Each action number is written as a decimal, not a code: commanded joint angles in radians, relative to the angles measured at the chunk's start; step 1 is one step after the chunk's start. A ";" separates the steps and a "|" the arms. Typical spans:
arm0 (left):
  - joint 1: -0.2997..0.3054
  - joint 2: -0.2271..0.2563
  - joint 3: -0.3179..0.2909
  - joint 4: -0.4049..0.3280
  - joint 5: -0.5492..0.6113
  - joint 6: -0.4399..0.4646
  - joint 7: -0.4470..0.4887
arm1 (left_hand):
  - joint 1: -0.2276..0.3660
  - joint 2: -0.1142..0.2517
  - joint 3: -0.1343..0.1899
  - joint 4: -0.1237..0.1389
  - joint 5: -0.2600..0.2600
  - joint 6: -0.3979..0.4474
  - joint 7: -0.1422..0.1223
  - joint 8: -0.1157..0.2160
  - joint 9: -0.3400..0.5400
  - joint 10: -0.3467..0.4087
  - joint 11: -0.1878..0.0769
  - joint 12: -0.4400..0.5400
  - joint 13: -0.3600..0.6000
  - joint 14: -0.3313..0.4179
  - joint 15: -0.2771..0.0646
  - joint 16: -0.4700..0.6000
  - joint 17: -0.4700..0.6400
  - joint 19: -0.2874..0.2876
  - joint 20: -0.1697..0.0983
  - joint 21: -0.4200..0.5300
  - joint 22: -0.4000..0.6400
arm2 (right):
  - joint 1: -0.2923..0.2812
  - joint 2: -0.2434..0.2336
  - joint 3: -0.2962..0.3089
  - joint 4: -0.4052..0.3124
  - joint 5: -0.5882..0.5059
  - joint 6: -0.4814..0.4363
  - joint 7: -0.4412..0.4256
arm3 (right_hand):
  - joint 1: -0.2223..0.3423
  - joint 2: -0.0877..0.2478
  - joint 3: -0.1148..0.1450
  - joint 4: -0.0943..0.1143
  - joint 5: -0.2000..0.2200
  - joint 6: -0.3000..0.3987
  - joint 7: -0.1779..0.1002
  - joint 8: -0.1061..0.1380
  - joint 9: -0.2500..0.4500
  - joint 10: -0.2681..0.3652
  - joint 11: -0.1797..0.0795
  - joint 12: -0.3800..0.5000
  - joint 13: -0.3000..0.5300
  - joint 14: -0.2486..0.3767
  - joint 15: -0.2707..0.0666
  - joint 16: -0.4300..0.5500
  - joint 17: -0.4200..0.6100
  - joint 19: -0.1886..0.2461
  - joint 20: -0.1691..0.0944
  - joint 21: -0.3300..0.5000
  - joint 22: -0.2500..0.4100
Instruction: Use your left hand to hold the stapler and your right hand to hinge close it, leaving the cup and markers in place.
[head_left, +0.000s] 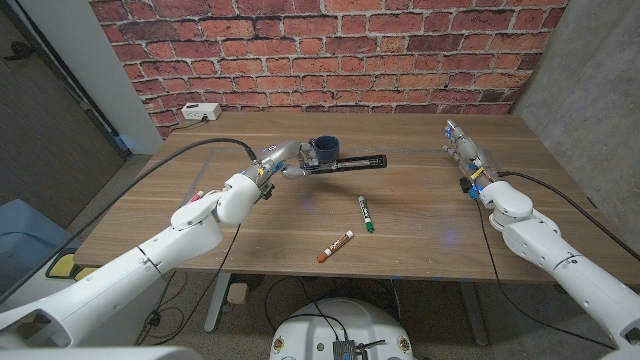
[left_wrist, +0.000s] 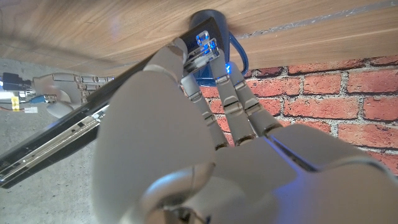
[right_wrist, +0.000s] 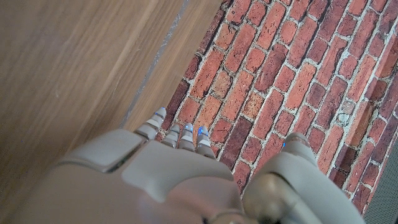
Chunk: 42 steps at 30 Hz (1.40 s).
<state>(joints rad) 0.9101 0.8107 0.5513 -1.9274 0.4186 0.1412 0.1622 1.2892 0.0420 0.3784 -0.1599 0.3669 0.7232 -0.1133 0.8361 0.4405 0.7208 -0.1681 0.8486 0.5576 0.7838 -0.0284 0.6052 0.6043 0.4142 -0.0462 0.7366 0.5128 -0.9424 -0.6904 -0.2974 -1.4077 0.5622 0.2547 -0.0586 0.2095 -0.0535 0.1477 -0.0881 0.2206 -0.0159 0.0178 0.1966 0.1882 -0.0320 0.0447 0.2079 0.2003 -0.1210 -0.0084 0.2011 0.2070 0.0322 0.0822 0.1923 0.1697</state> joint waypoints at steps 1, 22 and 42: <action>-0.015 -0.039 0.008 0.022 -0.033 -0.022 0.036 | 0.013 -0.001 0.074 0.066 0.004 0.002 0.005 0.004 0.147 0.004 -0.003 0.003 0.158 0.058 -0.209 0.003 0.006 -0.004 -0.016 0.003 0.001 | -0.010 -0.013 -0.003 -0.017 -0.013 0.008 0.007 | 0.005 0.008 0.001 -0.002 -0.006 0.009 0.001 0.007 0.002 0.008 0.004 0.006 0.002 0.000 0.002 0.009 0.001 0.010 0.002 0.000 0.003; -0.067 -0.086 0.051 0.089 -0.035 -0.065 0.055 | 0.001 0.016 0.057 0.047 -0.031 0.000 0.000 0.001 0.120 0.007 -0.012 -0.007 0.148 0.068 -0.207 -0.022 0.012 -0.014 -0.018 0.017 -0.032 | -0.053 -0.052 -0.007 -0.108 -0.111 -0.002 -0.065 | 0.011 0.027 0.001 -0.005 -0.008 0.067 -0.072 0.019 0.004 0.103 -0.056 0.032 0.007 0.022 -0.038 0.016 0.000 0.024 0.002 0.003 0.003; -0.061 -0.122 0.053 0.111 -0.063 -0.061 0.099 | 0.011 0.010 0.072 0.053 0.063 0.005 -0.005 0.004 0.123 -0.030 0.011 0.053 0.153 0.034 -0.208 0.034 -0.002 -0.085 -0.005 0.058 0.015 | -0.098 -0.079 0.014 -0.167 -0.150 0.017 -0.086 | 0.023 0.049 0.005 -0.012 -0.011 0.170 -0.106 0.045 0.006 0.212 -0.079 0.062 0.018 0.053 -0.015 0.030 0.003 0.032 0.032 0.003 0.004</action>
<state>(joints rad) 0.8448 0.7097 0.6011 -1.8283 0.3653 0.0762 0.2368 1.2841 0.0430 0.3784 -0.1598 0.3682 0.7234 -0.1136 0.8313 0.4774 0.7118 -0.1654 0.8576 0.5583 0.7813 -0.0315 0.5915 0.6112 0.3663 -0.0428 0.7683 0.4922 -1.0188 -0.7585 -0.2939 -1.5475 0.4347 0.2576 -0.1319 0.2308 -0.0165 0.1508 -0.0910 0.2136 0.1413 -0.0895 0.2346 0.1881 0.1667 -0.0387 0.2594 0.2165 -0.0780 -0.0237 0.2262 0.2073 0.0607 0.1042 0.1924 0.1697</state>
